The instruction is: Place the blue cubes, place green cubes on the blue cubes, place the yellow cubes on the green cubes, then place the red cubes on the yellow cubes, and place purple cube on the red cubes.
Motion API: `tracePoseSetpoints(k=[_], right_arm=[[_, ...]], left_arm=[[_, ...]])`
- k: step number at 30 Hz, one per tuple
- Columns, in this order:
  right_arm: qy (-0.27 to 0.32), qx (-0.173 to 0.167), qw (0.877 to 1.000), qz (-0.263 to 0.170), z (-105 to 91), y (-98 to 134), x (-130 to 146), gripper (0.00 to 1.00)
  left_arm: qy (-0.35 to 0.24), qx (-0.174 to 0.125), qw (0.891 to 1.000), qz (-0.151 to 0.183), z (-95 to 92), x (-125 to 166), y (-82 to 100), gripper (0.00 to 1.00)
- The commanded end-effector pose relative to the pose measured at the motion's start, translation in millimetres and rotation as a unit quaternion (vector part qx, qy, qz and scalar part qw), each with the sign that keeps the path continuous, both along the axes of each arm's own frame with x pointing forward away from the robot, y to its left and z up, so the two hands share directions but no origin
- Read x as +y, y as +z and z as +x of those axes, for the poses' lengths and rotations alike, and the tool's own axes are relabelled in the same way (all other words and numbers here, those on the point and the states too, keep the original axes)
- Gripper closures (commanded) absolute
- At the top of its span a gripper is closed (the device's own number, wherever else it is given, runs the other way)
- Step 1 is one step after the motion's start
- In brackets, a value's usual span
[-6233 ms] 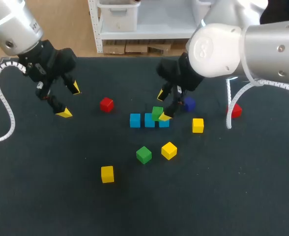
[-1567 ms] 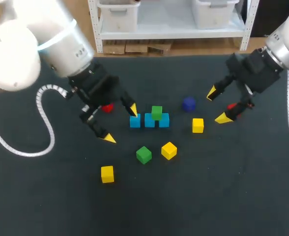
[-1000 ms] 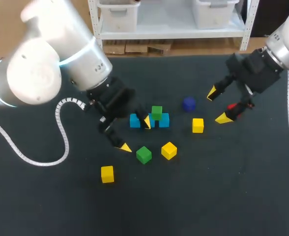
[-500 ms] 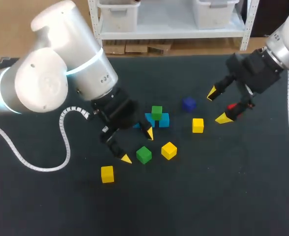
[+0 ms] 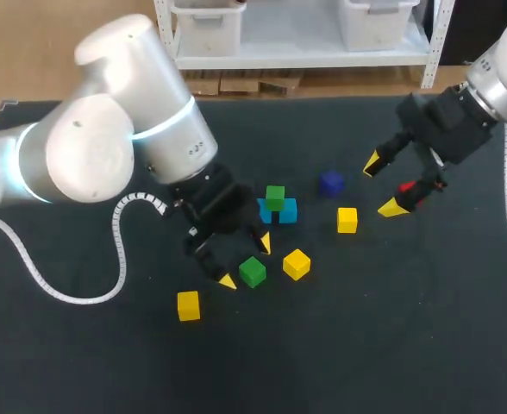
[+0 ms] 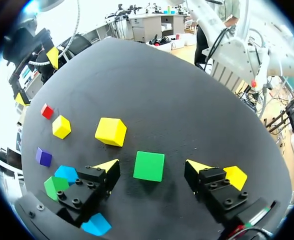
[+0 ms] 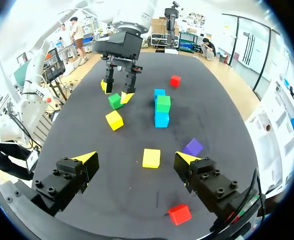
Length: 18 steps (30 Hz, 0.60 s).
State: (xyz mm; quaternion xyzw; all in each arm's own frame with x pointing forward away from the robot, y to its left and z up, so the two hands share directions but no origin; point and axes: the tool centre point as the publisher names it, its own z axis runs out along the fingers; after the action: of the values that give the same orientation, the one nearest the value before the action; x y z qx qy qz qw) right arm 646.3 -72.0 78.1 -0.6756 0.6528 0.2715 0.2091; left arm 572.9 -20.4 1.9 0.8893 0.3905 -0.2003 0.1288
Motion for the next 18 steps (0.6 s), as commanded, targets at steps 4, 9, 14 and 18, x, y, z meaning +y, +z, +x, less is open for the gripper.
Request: tracePoseSetpoints(k=[4,9,14,18], right_arm=[[0.001,0.000,1.000,0.002,0.9,-0.6,0.0,0.00],[0.001,0.000,1.000,0.002,0.9,-0.6,0.0,0.00],[0.001,0.000,1.000,0.002,0.9,-0.6,0.0,0.00],[0.001,0.000,1.000,0.002,0.9,-0.6,0.0,0.00]], left_arm=[[-0.009,0.005,1.000,0.010,10.0,-2.5,-6.2,0.43],[-0.010,0.006,1.000,0.011,10.1,-1.8,-7.3,0.67],[-0.013,0.012,1.000,0.017,7.7,-2.9,-10.4,0.79],[-0.005,0.009,1.000,0.018,11.0,-0.5,-2.5,1.00]])
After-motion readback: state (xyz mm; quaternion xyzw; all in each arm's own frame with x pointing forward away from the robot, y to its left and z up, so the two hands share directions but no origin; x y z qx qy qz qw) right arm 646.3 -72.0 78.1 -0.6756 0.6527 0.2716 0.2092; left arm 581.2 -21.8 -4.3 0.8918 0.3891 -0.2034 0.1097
